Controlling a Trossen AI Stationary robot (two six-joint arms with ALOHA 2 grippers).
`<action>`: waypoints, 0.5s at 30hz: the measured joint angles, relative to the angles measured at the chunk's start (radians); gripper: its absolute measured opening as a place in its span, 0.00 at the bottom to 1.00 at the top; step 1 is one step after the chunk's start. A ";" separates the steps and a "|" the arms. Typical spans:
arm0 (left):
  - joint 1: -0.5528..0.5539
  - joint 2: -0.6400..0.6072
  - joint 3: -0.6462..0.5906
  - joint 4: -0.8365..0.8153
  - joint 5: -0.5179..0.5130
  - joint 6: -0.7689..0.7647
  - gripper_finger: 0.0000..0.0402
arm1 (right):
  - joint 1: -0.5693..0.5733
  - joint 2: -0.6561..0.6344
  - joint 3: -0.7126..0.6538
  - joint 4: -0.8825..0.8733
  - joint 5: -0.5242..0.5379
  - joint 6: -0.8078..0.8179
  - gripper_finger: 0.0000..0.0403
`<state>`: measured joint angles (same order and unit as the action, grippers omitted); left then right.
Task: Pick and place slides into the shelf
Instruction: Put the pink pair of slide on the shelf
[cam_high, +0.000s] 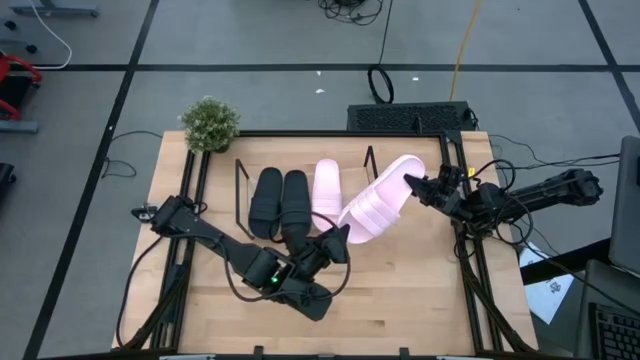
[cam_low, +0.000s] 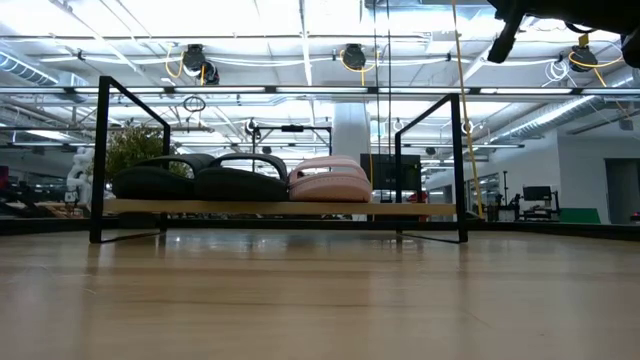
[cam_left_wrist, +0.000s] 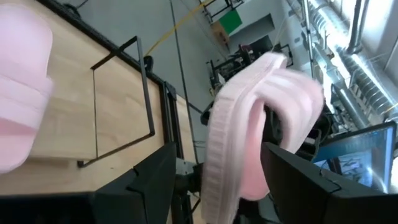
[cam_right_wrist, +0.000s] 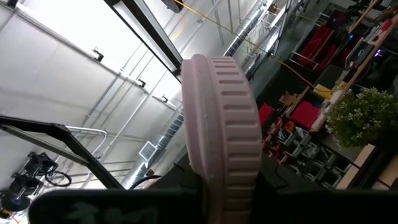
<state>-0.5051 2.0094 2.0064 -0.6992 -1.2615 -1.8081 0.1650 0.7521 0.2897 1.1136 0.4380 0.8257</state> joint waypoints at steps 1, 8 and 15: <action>0.003 0.000 0.000 0.000 0.011 0.001 0.57 | 0.000 0.000 0.000 0.001 0.001 0.000 0.13; 0.042 0.000 0.000 0.002 0.087 0.005 0.57 | 0.000 0.000 0.000 -0.011 0.000 0.000 0.13; 0.074 0.000 0.000 0.004 0.205 0.046 0.54 | 0.000 0.000 0.000 -0.012 -0.024 0.000 0.13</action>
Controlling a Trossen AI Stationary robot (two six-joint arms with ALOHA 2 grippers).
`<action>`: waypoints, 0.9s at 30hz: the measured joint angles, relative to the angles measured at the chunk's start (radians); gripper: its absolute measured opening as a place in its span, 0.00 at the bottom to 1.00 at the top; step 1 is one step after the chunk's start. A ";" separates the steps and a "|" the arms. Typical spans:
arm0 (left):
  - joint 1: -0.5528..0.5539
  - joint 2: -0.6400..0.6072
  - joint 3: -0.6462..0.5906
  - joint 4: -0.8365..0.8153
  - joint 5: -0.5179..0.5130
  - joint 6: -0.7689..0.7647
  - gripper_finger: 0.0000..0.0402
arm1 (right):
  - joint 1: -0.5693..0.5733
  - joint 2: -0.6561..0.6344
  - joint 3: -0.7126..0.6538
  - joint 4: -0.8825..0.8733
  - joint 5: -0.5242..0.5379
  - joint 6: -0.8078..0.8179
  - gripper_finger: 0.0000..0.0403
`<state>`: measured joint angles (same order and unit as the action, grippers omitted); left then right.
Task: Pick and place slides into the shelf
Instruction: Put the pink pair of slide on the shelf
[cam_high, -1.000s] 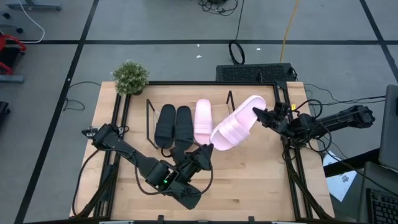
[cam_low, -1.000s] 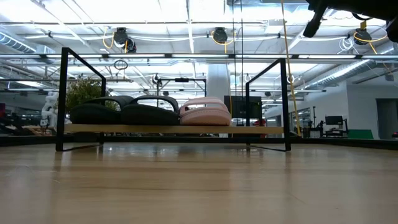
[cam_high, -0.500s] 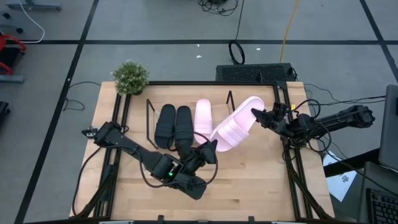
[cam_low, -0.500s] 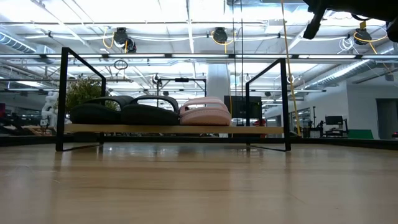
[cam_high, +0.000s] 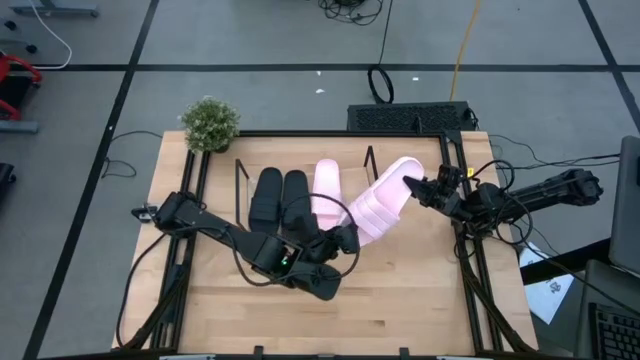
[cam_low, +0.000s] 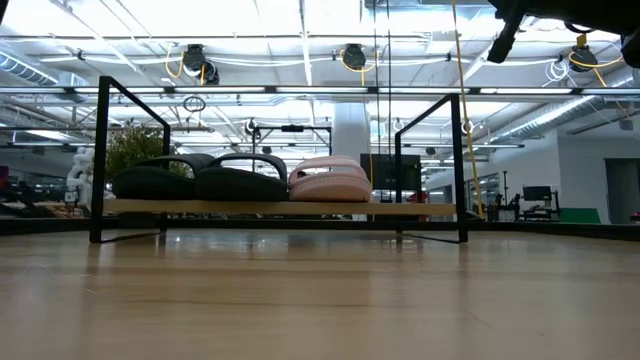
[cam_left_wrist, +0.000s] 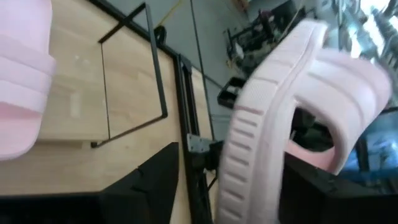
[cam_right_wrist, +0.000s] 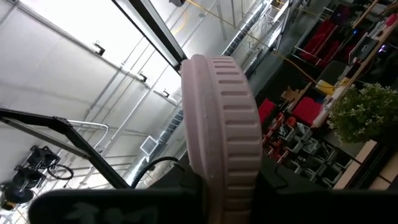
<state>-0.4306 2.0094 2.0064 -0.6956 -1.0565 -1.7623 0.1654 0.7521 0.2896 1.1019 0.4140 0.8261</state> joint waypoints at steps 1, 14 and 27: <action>0.003 0.000 0.000 0.002 0.021 0.012 0.51 | 0.000 0.000 0.000 0.000 0.000 0.000 0.13; -0.003 0.000 0.000 0.074 0.070 0.211 0.05 | 0.000 0.000 -0.002 0.002 0.000 0.023 0.17; -0.070 0.001 0.000 0.056 0.012 0.179 0.04 | 0.000 -0.022 -0.001 0.068 -0.038 -0.016 0.33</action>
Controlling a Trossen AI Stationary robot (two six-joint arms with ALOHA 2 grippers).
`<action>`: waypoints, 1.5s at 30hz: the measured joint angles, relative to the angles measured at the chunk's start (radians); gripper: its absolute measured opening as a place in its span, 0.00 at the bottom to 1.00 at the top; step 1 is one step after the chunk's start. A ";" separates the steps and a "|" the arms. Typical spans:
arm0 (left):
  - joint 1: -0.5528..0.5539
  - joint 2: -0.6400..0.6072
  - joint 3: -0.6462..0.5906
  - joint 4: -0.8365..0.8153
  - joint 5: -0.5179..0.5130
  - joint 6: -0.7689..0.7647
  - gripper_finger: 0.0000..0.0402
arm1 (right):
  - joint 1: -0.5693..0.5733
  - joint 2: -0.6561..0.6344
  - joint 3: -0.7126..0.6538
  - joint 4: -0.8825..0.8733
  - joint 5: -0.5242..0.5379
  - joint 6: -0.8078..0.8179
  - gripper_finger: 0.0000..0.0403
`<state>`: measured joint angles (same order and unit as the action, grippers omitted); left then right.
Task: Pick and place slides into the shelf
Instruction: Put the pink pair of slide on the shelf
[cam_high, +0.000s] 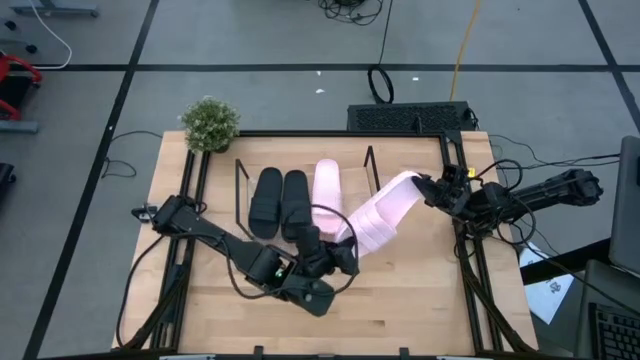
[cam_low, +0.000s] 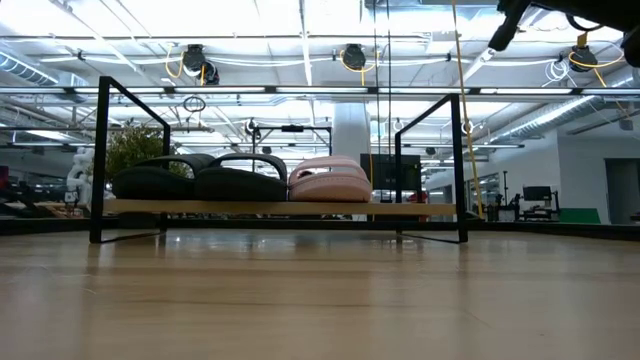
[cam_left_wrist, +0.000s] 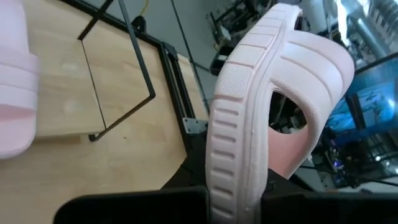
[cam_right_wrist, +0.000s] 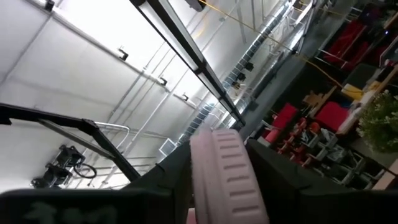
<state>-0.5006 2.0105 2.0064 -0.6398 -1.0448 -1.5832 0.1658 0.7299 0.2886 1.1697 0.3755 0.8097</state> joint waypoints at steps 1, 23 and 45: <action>-0.010 0.001 0.000 -0.002 -0.025 -0.010 0.04 | 0.000 -0.002 0.000 -0.001 -0.002 -0.010 0.33; -0.035 -0.001 -0.001 0.066 -0.526 -0.123 0.04 | 0.059 0.032 0.002 0.027 0.019 0.039 0.34; 0.266 -0.018 0.000 0.530 -0.335 0.248 0.04 | 0.043 0.291 0.166 0.104 0.231 -0.007 0.34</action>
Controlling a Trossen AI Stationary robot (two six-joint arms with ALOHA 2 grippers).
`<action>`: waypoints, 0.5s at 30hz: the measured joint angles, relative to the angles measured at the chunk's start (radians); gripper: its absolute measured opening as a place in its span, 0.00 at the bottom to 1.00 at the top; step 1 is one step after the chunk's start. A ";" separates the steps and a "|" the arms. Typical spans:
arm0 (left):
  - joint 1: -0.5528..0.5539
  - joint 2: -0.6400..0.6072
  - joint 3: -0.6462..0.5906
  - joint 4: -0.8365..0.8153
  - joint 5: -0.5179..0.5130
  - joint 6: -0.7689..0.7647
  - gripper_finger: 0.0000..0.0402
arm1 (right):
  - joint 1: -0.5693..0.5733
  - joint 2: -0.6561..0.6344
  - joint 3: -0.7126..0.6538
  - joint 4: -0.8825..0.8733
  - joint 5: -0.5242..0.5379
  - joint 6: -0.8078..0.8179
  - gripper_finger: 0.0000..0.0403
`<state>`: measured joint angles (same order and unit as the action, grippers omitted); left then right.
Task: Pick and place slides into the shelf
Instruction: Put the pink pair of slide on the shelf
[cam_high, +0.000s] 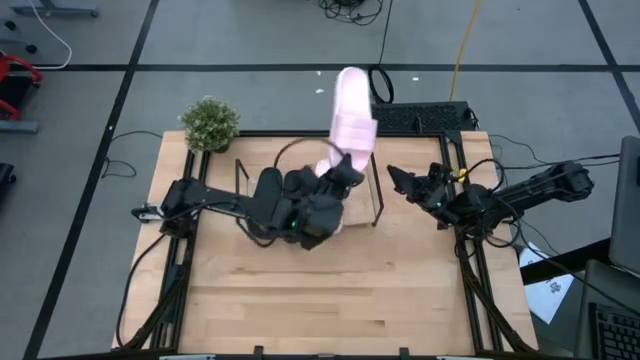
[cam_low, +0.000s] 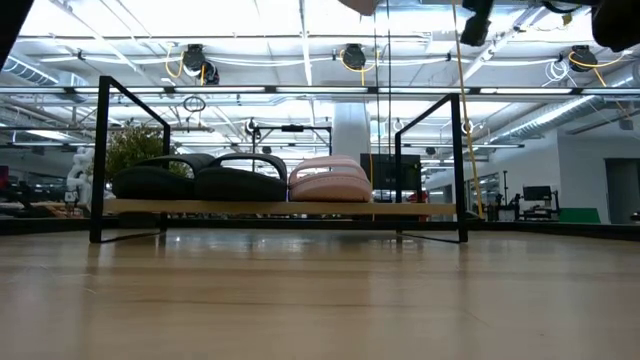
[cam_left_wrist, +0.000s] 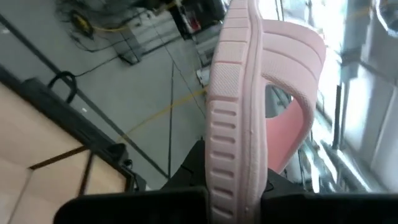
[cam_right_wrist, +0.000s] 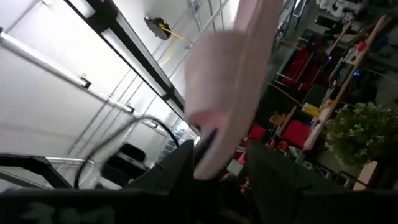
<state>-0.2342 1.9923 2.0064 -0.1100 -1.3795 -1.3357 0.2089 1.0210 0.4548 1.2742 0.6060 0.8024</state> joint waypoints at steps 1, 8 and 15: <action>0.010 0.000 0.000 0.066 0.023 0.083 0.05 | -0.007 0.015 0.009 -0.001 -0.006 -0.003 0.34; 0.048 -0.002 0.000 0.544 0.248 0.658 0.04 | -0.049 0.049 0.029 0.008 -0.058 0.034 0.34; 0.058 0.000 0.000 0.482 0.260 0.579 0.04 | -0.059 0.048 0.029 0.102 -0.066 -0.052 0.34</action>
<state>-0.1765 1.9923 2.0064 0.3718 -1.1197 -0.7564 0.1497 1.0695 0.4839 1.3758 0.5404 0.7503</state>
